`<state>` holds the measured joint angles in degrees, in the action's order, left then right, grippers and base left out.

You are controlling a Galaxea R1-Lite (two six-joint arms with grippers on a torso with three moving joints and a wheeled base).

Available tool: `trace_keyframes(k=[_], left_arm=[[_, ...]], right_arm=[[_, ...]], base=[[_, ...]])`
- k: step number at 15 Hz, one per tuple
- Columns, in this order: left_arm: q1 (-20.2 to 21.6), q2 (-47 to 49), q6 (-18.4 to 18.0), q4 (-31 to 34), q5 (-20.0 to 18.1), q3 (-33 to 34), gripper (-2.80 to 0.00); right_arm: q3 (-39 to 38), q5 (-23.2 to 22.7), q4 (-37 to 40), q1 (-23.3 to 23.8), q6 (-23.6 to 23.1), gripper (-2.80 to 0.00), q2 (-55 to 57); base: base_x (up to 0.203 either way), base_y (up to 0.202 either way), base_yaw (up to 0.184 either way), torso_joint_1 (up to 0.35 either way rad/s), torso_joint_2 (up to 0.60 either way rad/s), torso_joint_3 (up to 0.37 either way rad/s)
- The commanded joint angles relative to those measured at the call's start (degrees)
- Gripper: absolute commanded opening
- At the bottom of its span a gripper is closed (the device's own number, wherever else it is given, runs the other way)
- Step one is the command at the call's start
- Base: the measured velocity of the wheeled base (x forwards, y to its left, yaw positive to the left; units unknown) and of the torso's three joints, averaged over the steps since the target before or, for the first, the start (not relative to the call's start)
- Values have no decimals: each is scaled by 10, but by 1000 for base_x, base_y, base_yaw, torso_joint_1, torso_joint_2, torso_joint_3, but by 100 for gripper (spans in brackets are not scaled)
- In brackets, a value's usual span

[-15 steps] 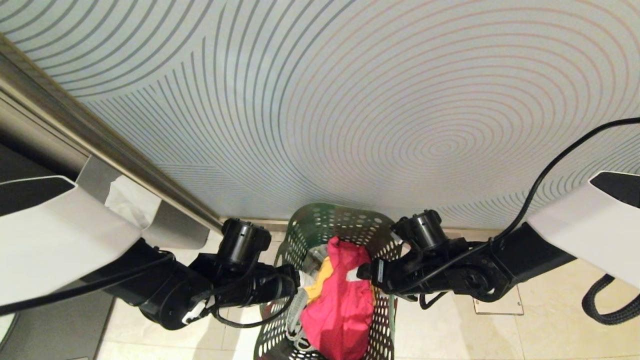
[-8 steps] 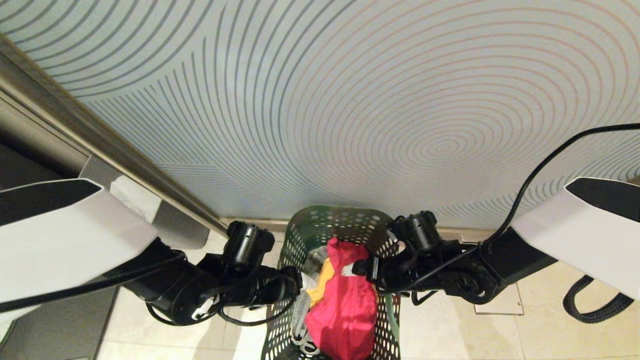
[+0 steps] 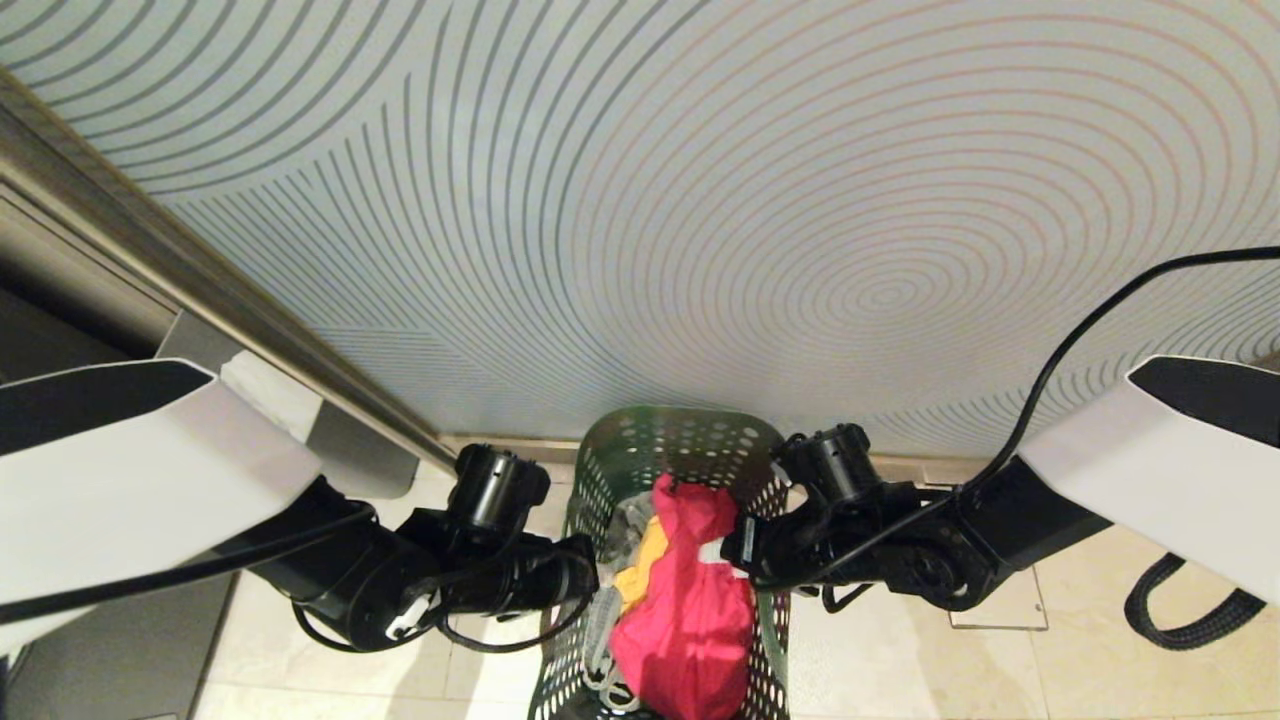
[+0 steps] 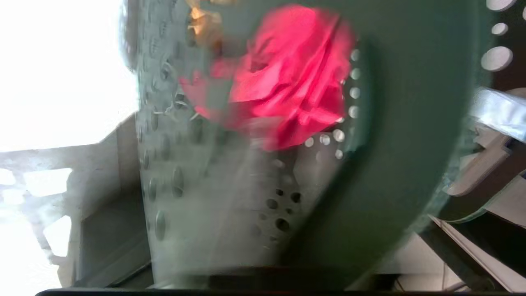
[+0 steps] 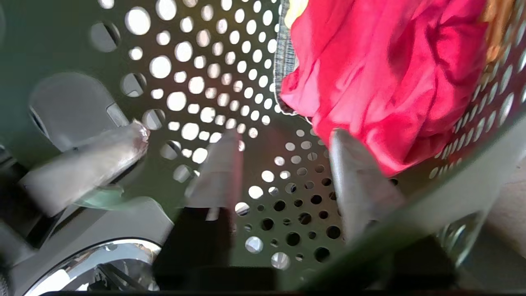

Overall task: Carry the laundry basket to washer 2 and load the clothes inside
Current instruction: Pick up the clothes basket and put it beside the washing machine

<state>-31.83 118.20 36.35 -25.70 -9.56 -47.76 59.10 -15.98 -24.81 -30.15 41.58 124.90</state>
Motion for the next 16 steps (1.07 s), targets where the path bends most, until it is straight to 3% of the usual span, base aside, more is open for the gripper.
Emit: trace_keyframes(k=[1,12,16], left_arm=[[0,-7,2,-1,0,1,-280],[-13,-115,6,41,-7,51,-280],[-13,-159,2,43,-43,66,-280]], right_arm=[[-4,-2,-2,-1,3,-280,-11],[-38,-2,29,-66,6,-280,-130],[-40,2,54,-69,6,-280,-160]], base=[[0,0,0,0,0,0],[0,0,0,0,0,0],[0,0,0,0,0,0]])
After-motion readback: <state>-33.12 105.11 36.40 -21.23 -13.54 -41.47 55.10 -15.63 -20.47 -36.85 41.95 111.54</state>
